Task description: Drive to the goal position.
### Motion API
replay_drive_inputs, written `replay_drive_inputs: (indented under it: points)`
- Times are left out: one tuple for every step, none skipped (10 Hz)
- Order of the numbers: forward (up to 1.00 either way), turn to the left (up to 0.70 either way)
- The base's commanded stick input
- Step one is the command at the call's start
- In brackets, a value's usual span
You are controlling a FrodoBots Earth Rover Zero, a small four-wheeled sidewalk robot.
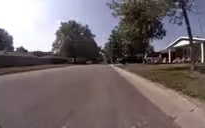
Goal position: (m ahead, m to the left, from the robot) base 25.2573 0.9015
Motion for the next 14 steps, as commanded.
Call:
replay_drive_inputs:
  points:
    - [0.69,0.03]
    - [0.69,0.03]
    - [0.69,0.03]
    - [0.69,0.03]
    - [0.69,0.03]
    - [0.69,0.03]
    - [0.69,0.03]
    - [0.69,0.03]
    - [0.69,0.03]
    - [0.69,0.03]
    - [0.69,0.03]
    - [0.69,0.03]
    - [0.69,0.03]
    - [0.69,0.03]
